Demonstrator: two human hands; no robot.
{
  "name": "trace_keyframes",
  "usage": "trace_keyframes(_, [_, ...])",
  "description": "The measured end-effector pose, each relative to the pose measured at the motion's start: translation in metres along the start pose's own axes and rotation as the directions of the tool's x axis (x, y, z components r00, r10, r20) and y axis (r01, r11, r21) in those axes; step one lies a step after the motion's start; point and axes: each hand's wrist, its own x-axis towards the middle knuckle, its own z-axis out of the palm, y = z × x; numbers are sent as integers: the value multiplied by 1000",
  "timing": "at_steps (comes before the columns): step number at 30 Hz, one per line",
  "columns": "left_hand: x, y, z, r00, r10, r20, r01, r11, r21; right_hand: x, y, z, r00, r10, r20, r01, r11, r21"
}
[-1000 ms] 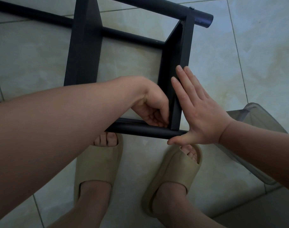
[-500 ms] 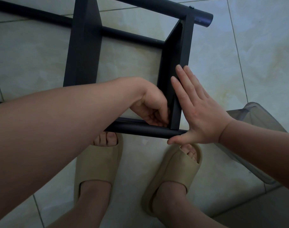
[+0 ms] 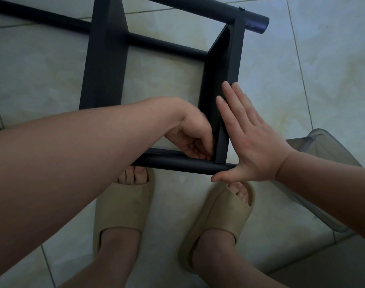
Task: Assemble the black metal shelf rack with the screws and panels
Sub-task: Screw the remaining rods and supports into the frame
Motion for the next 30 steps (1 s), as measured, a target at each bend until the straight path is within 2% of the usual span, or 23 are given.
trace_keyframes(8, [-2, -7, -1, 997, 54, 56, -47, 993, -111, 1, 0, 1, 1000, 1, 6, -1, 1000, 11])
trace_keyframes(16, [-1, 0, -1, 1000, -29, -11, 30, 999, 12, 1, 1, 0, 1000, 0, 6, 0, 1000, 12])
trace_keyframes(30, [-1, -3, 1, 1000, 3, 7, -3, 998, -68, 1, 0, 0, 1000, -4, 6, 4, 1000, 11])
